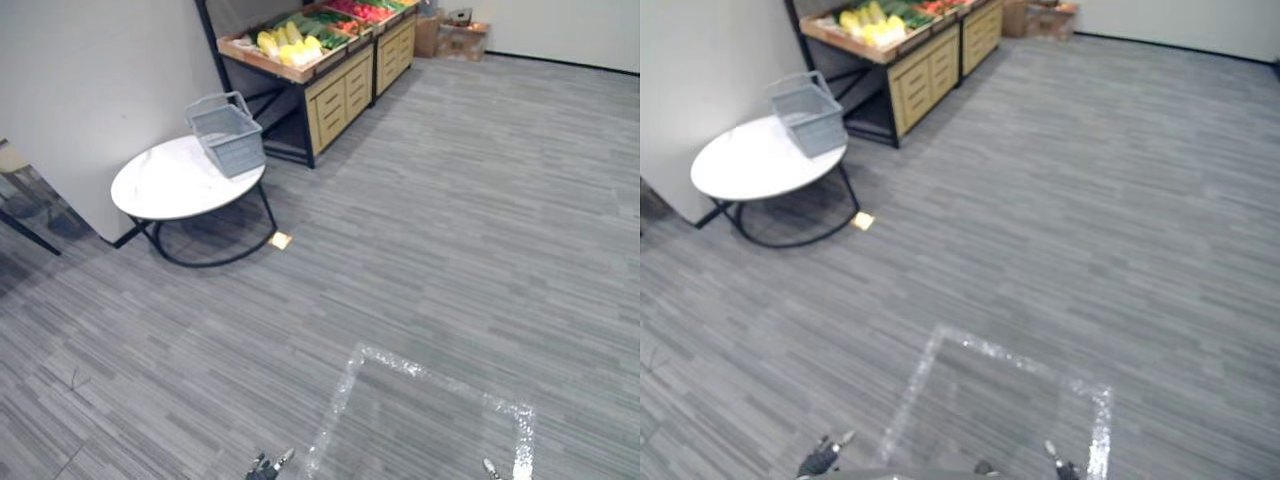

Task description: Pick vegetable in the basket

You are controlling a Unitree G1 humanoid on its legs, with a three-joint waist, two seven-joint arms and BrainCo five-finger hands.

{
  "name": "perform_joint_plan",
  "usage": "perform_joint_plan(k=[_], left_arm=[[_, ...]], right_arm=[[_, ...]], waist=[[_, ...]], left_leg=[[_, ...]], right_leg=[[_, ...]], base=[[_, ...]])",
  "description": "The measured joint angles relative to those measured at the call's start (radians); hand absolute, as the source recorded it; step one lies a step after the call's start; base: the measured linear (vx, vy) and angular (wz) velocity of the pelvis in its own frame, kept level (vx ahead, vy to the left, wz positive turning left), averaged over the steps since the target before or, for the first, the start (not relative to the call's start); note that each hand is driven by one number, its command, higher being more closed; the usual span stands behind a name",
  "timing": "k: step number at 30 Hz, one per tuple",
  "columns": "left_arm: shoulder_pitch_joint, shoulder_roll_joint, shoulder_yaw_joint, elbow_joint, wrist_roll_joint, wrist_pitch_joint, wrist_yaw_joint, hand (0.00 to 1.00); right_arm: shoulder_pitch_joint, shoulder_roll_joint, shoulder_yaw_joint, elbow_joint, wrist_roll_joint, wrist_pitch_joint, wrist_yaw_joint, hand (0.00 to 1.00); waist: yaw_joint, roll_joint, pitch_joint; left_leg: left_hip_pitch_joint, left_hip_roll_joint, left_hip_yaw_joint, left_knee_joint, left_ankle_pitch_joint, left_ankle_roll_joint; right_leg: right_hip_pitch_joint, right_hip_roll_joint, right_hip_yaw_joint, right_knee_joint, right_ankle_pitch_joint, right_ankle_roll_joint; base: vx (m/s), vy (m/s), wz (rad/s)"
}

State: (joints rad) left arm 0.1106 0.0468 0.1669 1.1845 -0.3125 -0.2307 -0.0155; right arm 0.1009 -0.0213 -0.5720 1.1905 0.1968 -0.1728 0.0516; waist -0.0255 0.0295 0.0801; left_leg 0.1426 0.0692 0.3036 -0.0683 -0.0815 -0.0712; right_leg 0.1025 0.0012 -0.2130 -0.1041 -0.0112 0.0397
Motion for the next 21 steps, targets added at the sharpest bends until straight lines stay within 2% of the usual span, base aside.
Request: perform_joint_plan(k=[4,6,11,18,21], left_arm=[[-0.002,0.005,-0.013,0.000,-0.004,0.000,-0.003,0.00],[-0.002,0.005,-0.013,0.004,-0.040,0.000,-0.008,0.00],[-0.007,0.001,0.001,0.009,-0.060,0.001,-0.012,0.00],[0.001,-0.049,0.182,0.006,-0.080,0.001,-0.009,0.00],[0.004,-0.056,0.212,0.006,-0.080,0.002,-0.010,0.00]], right_arm=[[-0.013,-0.006,0.033,0.000,0.001,-0.002,-0.001,0.00],[-0.012,-0.006,0.036,0.000,0.001,-0.002,-0.001,0.00],[-0.013,-0.006,0.018,0.002,0.003,-0.002,-0.005,0.00],[-0.010,0.013,-0.051,-0.007,0.019,-0.002,-0.019,0.00],[-0.009,0.023,-0.070,-0.020,0.022,-0.002,-0.018,0.00]], waist=[[0.001,-0.001,0.001],[0.001,-0.003,0.003],[0.001,0.004,0.012],[0.003,0.011,0.022],[0.004,0.012,0.022]], left_leg=[[0.000,0.008,0.031,0.000,-0.005,-0.007],[0.003,0.015,0.045,0.002,-0.009,-0.014],[-0.001,0.021,0.061,0.002,-0.012,-0.018],[-0.001,0.021,0.077,0.003,-0.017,-0.021],[0.001,0.024,0.100,0.009,-0.024,-0.017]], right_leg=[[-0.012,0.009,0.029,0.001,0.000,0.000],[-0.016,0.017,0.046,0.000,0.000,0.000],[-0.027,0.023,0.054,0.001,0.000,0.000],[-0.029,0.021,0.057,0.003,0.000,-0.001],[-0.028,0.021,0.063,0.005,0.000,-0.001]], base=[[0.01,-0.031,-0.24],[0.04,-0.051,-0.22],[0.04,-0.042,-0.10],[0.00,-0.007,-0.01],[-0.02,-0.019,-0.07]])
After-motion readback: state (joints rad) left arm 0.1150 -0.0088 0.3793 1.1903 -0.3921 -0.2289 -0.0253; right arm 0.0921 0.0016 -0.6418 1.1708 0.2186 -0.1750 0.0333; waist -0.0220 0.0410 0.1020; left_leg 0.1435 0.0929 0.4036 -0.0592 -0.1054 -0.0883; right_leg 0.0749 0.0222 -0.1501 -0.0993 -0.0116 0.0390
